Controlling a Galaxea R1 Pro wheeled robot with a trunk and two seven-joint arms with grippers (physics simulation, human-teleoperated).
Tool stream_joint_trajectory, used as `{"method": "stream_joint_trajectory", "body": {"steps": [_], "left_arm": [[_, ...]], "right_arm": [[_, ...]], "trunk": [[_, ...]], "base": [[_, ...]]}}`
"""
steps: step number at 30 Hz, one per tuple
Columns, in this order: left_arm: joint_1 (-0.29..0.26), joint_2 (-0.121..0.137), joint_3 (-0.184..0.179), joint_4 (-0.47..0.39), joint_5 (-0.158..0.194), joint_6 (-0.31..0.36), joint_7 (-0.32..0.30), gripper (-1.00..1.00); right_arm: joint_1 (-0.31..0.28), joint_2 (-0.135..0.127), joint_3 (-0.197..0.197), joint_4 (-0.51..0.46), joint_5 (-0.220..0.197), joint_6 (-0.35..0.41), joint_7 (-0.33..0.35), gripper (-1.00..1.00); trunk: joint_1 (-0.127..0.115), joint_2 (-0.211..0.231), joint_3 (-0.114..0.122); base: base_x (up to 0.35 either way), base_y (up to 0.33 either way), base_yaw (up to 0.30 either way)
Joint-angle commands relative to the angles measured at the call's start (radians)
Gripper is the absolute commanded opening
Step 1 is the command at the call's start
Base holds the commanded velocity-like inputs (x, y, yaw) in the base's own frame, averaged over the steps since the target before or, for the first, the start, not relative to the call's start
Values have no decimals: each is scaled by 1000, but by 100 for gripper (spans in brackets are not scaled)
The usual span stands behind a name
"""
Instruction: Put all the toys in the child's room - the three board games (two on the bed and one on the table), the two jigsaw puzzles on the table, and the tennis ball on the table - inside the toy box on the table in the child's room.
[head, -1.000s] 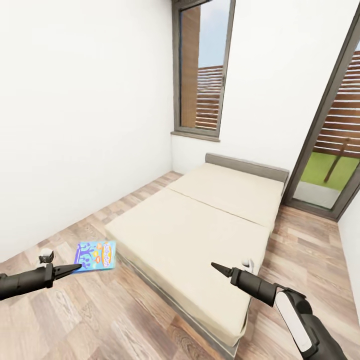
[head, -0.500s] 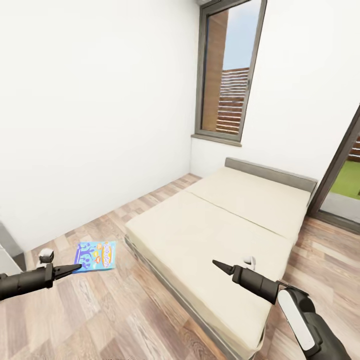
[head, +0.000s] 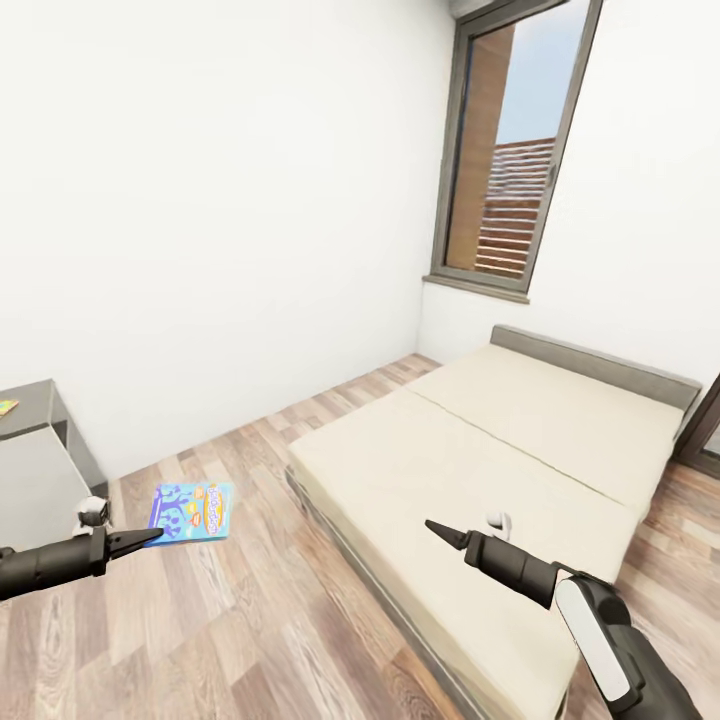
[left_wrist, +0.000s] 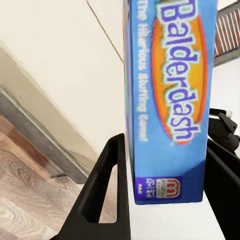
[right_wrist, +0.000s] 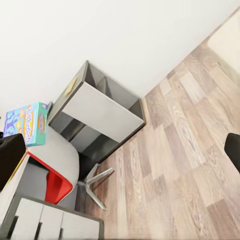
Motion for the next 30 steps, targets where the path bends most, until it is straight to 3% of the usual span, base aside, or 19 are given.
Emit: {"method": "stream_joint_trajectory", "body": {"steps": [1,30], "left_arm": [[-1,0,2,0,-5,10,-6,-100],[-1,-3,2,1,-5,11,-6,-100]], "right_arm": [[0,0,-1,-1,-5,7,1,100],[0,5,-1,-1,-4,8,1,100]], "trunk": [[-4,6,3],[-115,209,115]], "base": [[0,0,267],[0,0,267]]}}
